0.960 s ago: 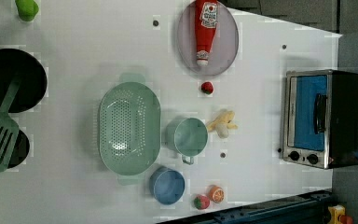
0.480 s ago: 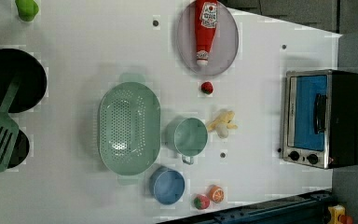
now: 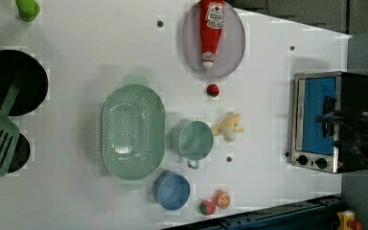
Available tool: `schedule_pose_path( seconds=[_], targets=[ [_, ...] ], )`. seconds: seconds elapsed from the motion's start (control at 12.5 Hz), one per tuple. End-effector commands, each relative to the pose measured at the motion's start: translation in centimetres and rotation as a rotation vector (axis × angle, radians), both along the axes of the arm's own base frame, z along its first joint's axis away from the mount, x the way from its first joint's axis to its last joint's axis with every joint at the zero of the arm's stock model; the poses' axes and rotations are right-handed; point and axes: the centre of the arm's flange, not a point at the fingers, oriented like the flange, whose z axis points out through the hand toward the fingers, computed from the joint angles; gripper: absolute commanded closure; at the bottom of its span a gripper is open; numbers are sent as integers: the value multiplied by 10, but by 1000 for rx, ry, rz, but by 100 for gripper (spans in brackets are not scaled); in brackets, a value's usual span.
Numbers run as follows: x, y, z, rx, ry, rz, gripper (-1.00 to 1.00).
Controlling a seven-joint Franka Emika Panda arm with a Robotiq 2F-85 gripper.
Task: Pick banana from table and place on oven.
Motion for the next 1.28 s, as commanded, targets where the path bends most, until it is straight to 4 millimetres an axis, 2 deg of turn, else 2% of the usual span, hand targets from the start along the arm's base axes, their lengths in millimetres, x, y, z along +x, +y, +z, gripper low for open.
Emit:
schedule_pose_path(
  seconds=[0.08, 0.48, 0.72, 1.04, 1.28],
  targets=[
    [3, 1, -45, -6, 13, -30, -100],
    [20, 9, -152, 0, 45, -9, -100],
    [22, 22, -206, 9, 41, 14, -100],
    [18, 32, -256, 13, 29, -60, -100],
    [12, 39, -284, 12, 62, -107, -100]
  ],
)
